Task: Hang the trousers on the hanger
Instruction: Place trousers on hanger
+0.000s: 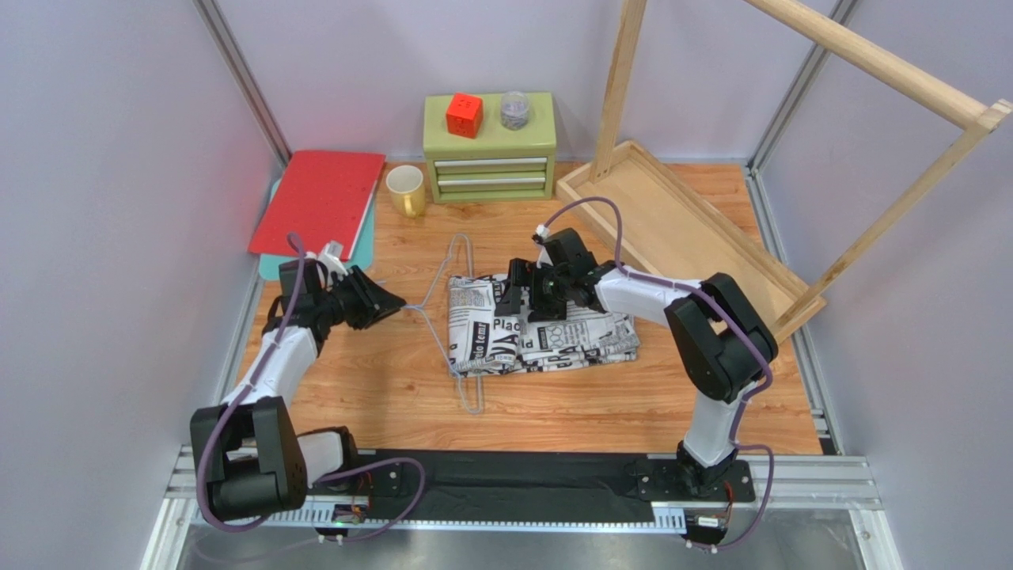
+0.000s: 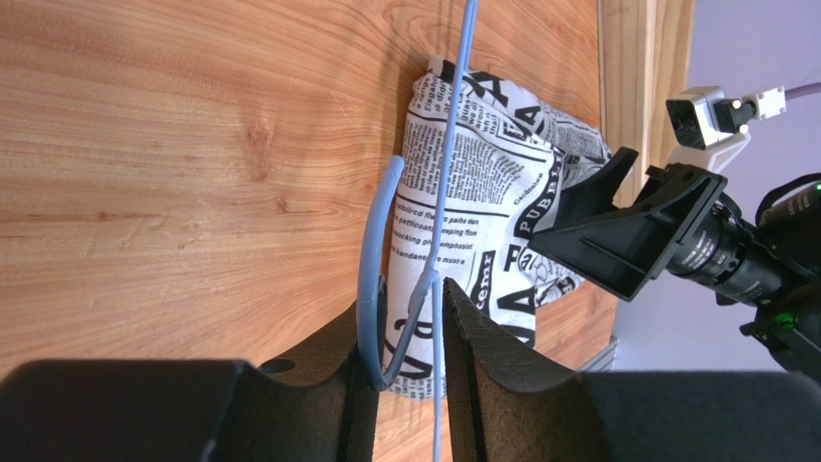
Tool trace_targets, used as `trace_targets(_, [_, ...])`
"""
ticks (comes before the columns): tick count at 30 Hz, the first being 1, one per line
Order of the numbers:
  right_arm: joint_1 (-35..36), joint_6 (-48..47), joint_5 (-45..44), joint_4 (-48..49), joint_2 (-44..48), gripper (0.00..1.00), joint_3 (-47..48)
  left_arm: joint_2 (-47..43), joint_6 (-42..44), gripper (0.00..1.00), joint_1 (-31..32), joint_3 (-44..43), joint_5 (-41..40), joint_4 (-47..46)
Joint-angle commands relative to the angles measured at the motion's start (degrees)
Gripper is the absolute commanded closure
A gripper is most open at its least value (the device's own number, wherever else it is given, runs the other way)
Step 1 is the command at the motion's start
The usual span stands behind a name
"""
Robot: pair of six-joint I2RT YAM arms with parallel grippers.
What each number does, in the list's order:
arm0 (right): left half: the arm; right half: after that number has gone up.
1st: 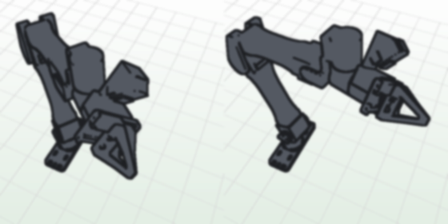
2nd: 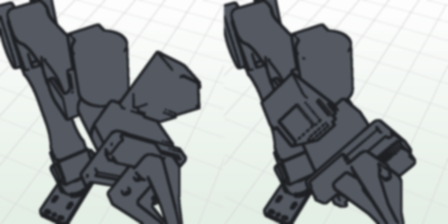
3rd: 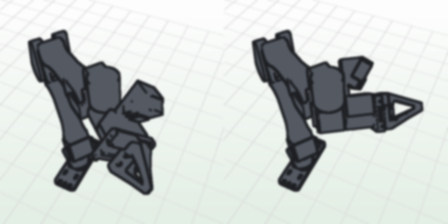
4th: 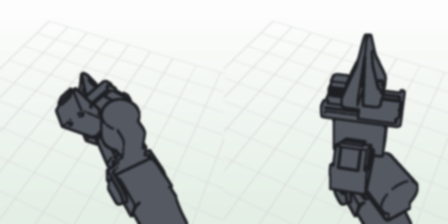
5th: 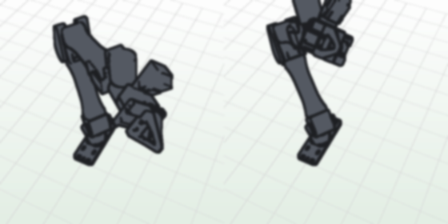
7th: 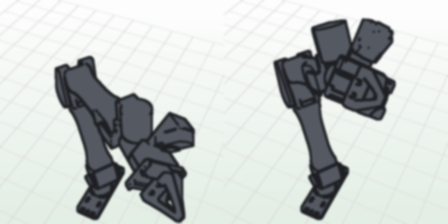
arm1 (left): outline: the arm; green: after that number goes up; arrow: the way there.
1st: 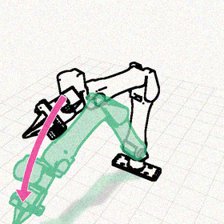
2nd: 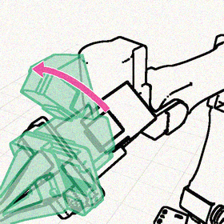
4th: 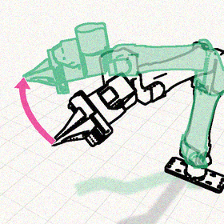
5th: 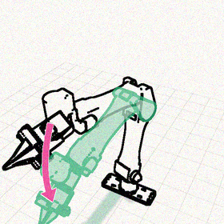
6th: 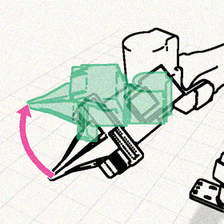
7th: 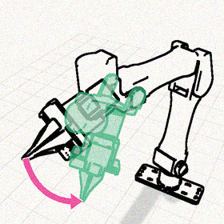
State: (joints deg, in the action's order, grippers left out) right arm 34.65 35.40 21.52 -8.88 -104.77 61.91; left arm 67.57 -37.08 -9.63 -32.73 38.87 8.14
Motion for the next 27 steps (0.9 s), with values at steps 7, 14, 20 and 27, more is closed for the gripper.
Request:
trace_targets(7, [-1.17, 6.69, 7.22, 2.29, -4.03, 0.35, 3.13, -4.64, 3.33, 0.86, 0.05, -4.09, -0.55, 4.86])
trace_targets(14, [-2.05, 9.24, 10.03, 4.67, -4.48, 0.35, 3.66, -5.78, 4.30, 1.00, 0.05, -4.97, -0.20, 6.10])
trace_targets(20, [-2.13, 12.85, 14.24, 4.75, -7.20, 0.46, 3.74, -5.17, 4.65, 1.00, 0.05, -5.32, -0.11, 6.18])
trace_targets(27, [-2.22, 10.75, 18.73, 5.11, -5.80, 1.00, 8.75, -2.45, 10.44, 1.00, 0.05, -7.70, -0.90, 11.19])
